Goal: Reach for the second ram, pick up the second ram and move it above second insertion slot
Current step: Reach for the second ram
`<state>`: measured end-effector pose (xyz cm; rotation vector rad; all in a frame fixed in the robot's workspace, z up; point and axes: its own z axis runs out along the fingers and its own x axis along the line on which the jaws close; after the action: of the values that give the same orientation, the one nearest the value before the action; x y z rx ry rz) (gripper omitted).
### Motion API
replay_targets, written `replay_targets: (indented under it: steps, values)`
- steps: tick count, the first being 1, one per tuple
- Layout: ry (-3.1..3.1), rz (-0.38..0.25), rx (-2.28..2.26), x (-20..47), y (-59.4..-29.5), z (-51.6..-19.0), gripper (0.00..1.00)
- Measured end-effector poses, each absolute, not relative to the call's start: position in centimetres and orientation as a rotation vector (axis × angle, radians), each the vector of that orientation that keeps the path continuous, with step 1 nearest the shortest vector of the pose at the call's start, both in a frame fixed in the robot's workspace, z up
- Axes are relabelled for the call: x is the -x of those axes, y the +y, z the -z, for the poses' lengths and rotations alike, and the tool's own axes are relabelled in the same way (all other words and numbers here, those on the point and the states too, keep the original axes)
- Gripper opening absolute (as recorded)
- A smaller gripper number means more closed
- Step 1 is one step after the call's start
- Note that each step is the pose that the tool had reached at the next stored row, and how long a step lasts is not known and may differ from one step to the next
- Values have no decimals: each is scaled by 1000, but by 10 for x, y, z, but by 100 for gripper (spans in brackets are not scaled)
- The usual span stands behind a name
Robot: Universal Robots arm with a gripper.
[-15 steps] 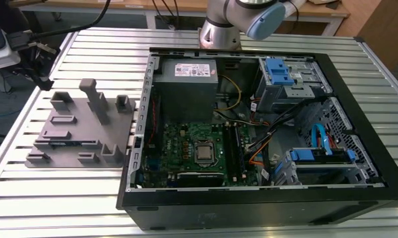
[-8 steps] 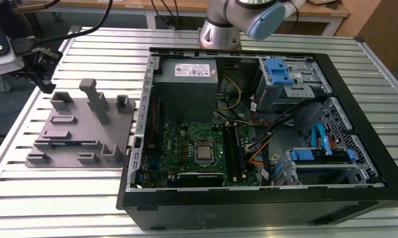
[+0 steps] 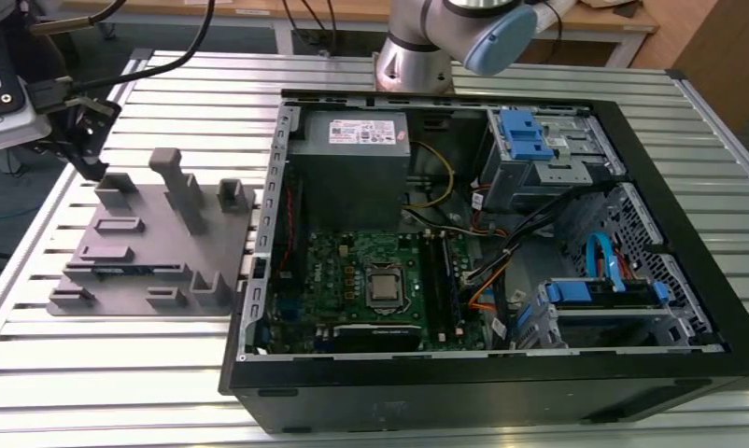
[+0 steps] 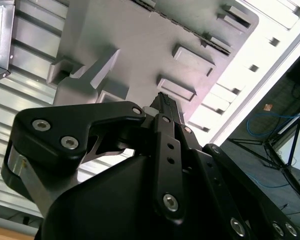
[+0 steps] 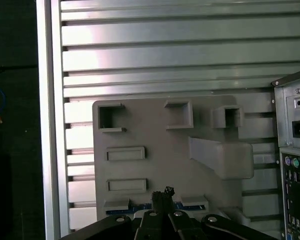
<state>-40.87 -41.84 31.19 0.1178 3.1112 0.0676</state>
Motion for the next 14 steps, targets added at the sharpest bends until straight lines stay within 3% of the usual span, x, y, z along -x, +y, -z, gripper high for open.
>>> replay_targets:
  steps: [14]
  values:
    - [3111,-68,-118,409,-419,-296,11]
